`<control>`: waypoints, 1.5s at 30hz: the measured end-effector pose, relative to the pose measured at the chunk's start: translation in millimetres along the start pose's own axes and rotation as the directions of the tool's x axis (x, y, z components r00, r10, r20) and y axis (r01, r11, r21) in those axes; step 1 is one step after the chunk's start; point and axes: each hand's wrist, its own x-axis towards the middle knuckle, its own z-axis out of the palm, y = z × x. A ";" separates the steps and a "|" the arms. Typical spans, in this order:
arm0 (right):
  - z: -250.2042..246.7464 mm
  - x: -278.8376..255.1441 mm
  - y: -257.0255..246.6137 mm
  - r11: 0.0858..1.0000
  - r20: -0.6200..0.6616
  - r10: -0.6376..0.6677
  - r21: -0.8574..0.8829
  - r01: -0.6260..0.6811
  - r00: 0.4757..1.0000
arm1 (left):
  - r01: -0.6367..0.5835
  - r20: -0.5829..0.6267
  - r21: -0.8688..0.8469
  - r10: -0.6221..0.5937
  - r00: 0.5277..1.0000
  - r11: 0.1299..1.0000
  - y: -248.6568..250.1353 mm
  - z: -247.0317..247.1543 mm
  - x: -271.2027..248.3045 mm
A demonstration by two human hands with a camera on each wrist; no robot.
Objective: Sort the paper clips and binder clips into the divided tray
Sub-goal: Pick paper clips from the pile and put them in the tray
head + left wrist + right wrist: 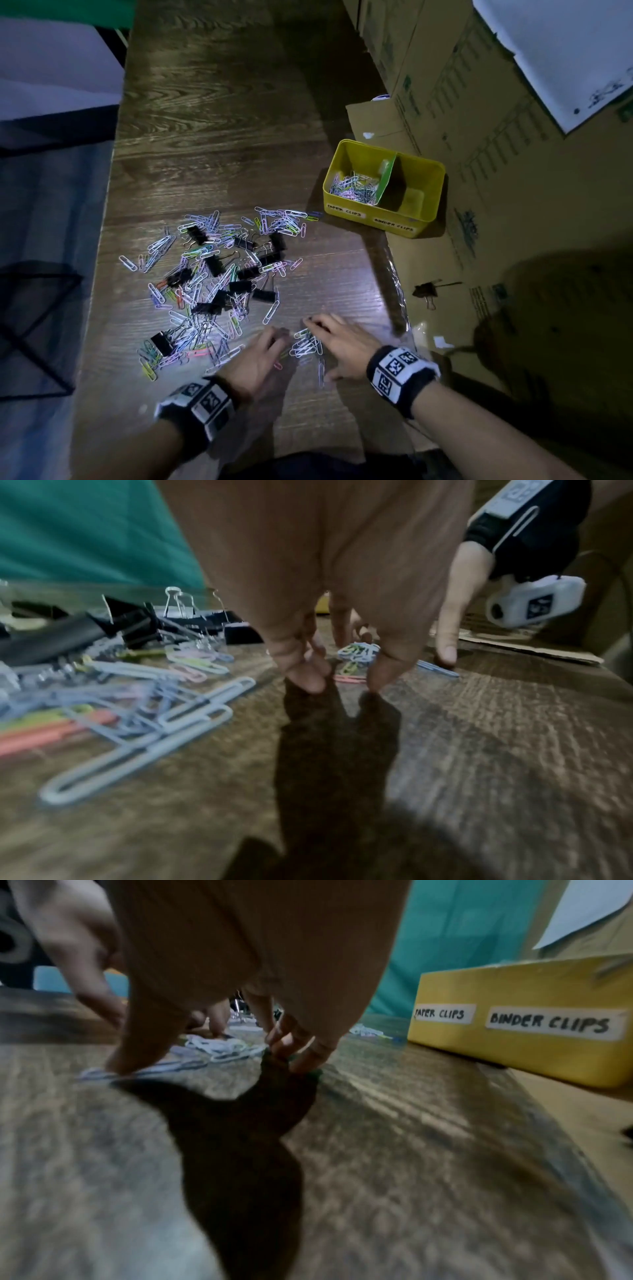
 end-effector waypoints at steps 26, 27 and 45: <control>26.3 2.1 -25.4 0.978 -0.260 0.170 0.160 -0.132 0.950 | 0.158 -0.233 0.174 -0.116 0.965 0.972 35.5 12.5 10.4; 27.6 1.1 -27.3 0.976 -0.251 0.176 0.170 -0.135 0.952 | 0.179 -0.245 0.160 -0.136 0.960 0.971 42.3 12.7 12.6; 56.7 -2.2 -45.9 0.972 -0.343 0.225 0.018 -0.233 0.912 | 0.380 -0.187 0.009 -0.372 0.909 0.925 55.5 29.1 19.0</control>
